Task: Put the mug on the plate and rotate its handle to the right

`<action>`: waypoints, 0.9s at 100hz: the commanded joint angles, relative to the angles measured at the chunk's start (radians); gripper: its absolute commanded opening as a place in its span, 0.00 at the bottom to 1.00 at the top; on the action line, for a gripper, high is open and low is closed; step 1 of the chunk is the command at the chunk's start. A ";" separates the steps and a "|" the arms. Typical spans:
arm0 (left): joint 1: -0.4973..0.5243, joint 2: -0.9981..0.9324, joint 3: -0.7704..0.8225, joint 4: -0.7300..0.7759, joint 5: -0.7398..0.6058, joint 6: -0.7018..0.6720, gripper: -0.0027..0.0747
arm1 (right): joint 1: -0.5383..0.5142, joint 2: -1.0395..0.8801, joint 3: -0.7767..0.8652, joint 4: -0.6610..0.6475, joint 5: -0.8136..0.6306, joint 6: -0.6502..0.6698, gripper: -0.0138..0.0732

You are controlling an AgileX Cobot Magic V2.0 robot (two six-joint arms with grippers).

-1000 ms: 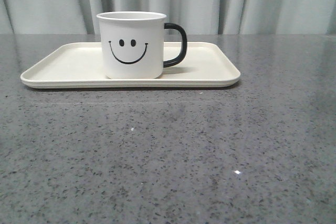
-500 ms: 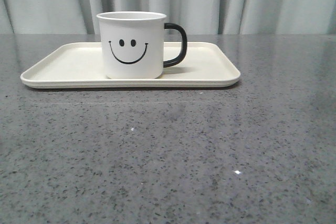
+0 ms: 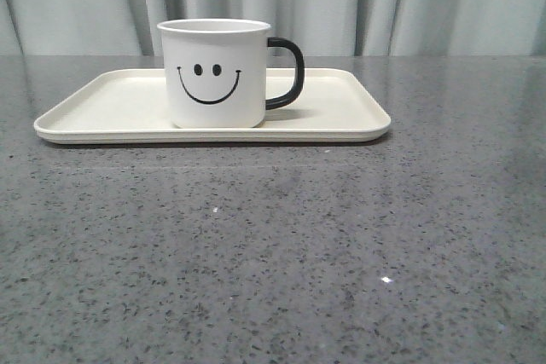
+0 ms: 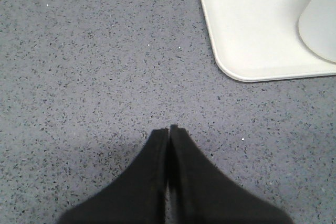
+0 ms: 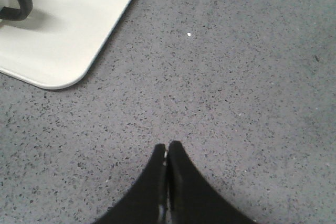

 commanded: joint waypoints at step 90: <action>0.054 -0.637 0.695 0.047 -0.739 0.001 0.01 | -0.007 -0.013 -0.026 -0.021 -0.060 -0.002 0.08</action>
